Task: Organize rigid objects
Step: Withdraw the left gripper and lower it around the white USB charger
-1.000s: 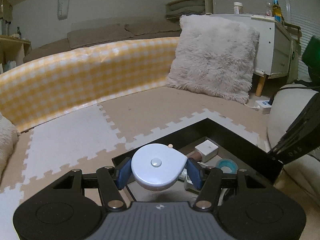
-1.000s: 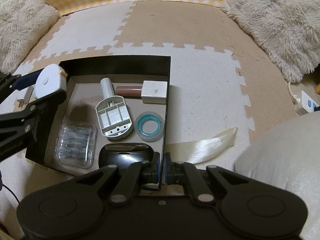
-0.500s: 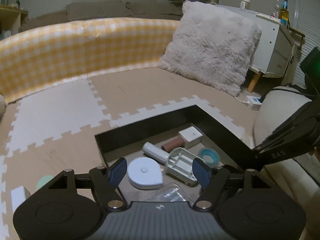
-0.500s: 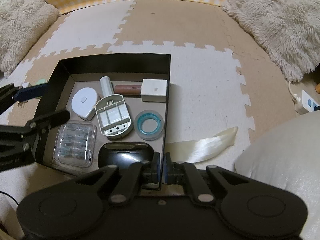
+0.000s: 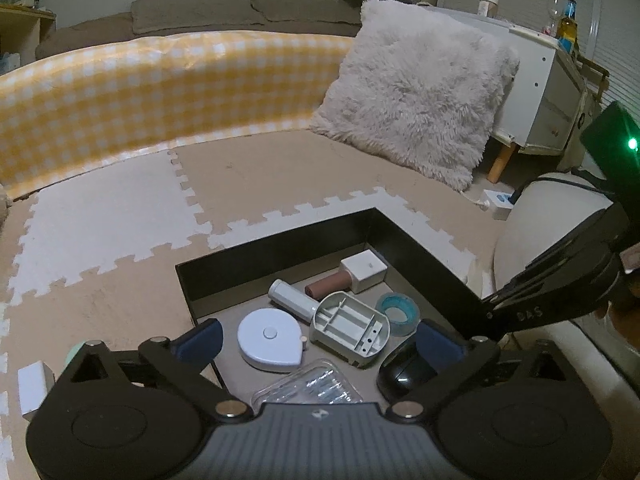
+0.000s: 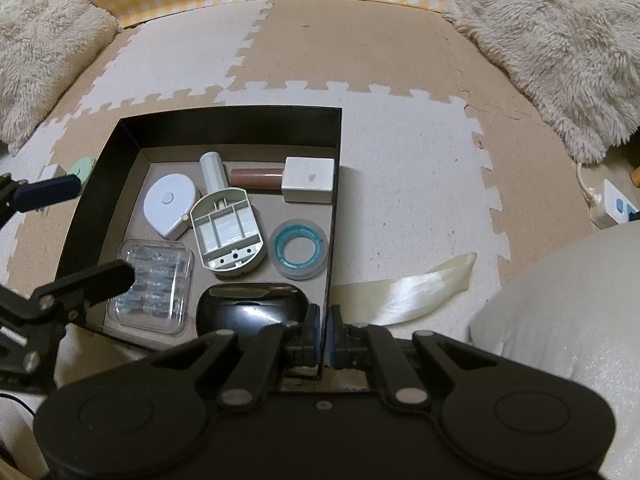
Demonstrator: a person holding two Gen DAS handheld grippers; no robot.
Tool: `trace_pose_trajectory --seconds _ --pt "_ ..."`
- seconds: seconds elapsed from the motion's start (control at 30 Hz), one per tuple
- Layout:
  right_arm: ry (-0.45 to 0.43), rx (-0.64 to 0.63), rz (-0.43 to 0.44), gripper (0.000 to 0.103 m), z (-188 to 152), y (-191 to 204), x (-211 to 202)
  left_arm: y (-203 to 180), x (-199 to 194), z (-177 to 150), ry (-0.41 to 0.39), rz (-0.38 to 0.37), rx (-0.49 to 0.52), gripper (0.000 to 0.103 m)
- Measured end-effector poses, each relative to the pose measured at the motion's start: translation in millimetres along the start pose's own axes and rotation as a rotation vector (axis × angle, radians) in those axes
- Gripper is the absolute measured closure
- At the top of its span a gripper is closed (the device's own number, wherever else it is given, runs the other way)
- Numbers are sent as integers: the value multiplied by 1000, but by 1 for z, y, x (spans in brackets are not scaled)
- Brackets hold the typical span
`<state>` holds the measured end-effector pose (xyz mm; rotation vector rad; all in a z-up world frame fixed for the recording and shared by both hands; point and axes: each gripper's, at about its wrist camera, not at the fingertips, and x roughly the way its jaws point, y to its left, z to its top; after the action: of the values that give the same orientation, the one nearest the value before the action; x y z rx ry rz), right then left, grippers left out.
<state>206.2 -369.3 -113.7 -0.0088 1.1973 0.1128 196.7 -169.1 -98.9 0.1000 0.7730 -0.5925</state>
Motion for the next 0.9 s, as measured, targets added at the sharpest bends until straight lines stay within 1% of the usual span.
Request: trace_pose_trajectory --seconds 0.27,0.43,0.73,0.9 --pt "1 0 1 99 0 0 0 0 -1 4 9 40 -5 0" --pt "1 -1 0 99 -1 0 1 13 -3 6 2 91 -41 0" --pt "4 -2 1 99 -1 0 1 62 -18 12 -62 203 -168 0" --pt "4 -2 1 99 -1 0 1 90 -21 8 -78 291 -234 0"
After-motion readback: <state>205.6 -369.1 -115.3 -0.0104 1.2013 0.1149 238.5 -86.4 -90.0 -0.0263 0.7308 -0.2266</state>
